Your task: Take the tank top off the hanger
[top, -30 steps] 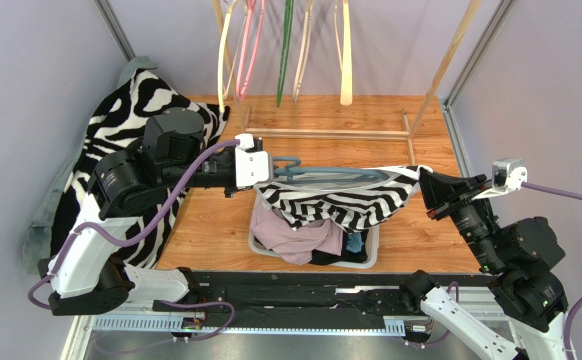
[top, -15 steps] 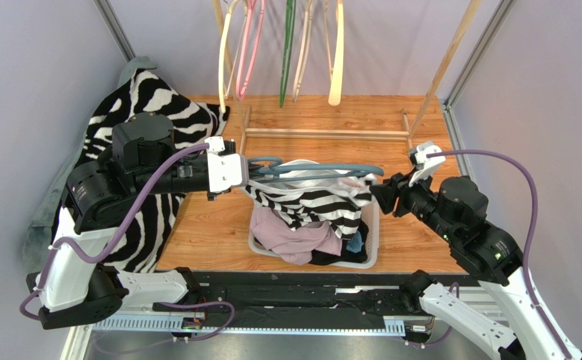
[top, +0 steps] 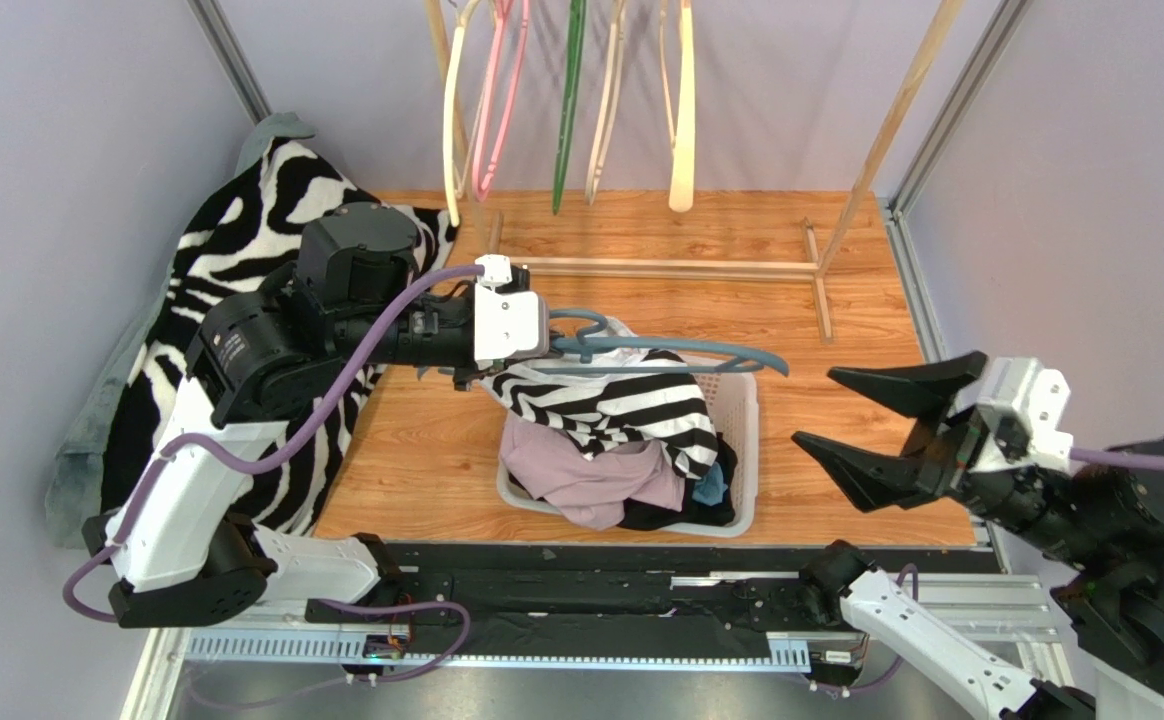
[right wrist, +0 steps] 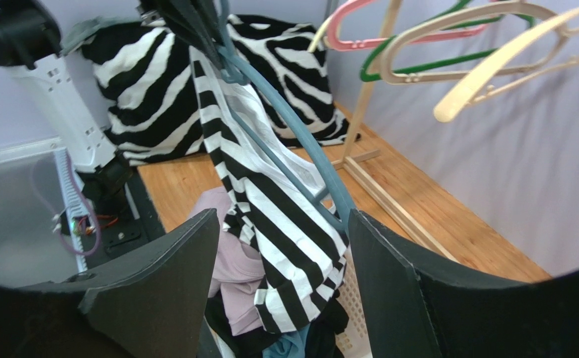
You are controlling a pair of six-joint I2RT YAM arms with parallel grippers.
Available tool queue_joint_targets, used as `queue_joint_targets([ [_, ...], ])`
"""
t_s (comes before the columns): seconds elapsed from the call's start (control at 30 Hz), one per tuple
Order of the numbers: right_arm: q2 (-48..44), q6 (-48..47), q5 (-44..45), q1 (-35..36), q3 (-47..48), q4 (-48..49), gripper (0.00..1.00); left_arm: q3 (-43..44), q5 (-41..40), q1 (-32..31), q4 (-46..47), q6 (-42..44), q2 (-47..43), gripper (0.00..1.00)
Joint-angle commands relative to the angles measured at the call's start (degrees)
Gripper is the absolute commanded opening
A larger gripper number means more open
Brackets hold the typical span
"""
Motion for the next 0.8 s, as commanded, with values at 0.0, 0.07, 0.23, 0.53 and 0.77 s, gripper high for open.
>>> queue_joint_targets([
  [0.0,10.0,-4.7,-9.5,0.0,2.1,1.0,0.69,1.2,6.3,-0.2,0.3,-1.7,-0.4,0.00],
  [0.07,12.8,-5.9,-11.0,0.0,3.1,1.7,0.68,0.7,7.0,-0.5,0.0,-1.5,-0.5,0.00],
  [0.23,15.2,-7.5,-12.7,0.0,3.6,3.3,0.68,0.6,7.5,-1.0,-0.8,-1.1,-0.4,0.00],
  [0.53,15.4,-8.2,-14.9,0.0,2.6,-1.6,0.07,2.4,6.5,-1.6,-0.8,-0.8,0.9,0.00],
  [0.77,10.2,-6.1,-6.7,0.0,1.0,-1.3,0.00,5.8,0.8,-1.6,2.8,-1.9,1.4,0.86],
])
